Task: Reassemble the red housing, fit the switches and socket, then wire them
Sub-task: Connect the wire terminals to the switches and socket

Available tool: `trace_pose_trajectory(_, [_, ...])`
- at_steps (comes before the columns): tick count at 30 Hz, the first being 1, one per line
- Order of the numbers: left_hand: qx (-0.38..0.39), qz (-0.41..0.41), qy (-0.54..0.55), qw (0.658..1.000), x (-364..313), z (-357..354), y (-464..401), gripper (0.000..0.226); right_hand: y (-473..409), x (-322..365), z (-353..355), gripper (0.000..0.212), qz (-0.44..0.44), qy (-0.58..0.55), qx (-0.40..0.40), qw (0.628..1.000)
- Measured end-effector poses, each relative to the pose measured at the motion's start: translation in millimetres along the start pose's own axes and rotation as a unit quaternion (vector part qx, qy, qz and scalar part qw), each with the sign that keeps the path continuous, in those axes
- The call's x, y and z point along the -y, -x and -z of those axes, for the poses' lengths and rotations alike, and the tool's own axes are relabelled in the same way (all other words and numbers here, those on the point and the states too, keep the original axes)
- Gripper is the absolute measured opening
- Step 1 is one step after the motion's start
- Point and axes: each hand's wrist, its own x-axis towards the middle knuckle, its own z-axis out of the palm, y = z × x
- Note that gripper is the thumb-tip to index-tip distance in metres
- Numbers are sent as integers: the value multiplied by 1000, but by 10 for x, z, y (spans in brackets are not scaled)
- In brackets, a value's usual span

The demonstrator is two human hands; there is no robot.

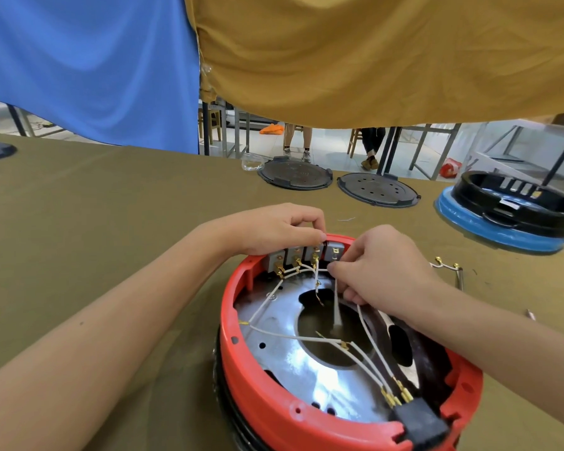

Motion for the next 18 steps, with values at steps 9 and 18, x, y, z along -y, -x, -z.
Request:
trace_pose_trajectory(9, [-1, 2, 9, 1000, 9, -9, 2, 21, 16, -59, -21, 20, 37, 47, -50, 997])
trace_pose_trajectory(18, [1, 1, 0, 1000, 3, -5, -4, 19, 41, -72, 15, 22, 28, -120, 35, 992])
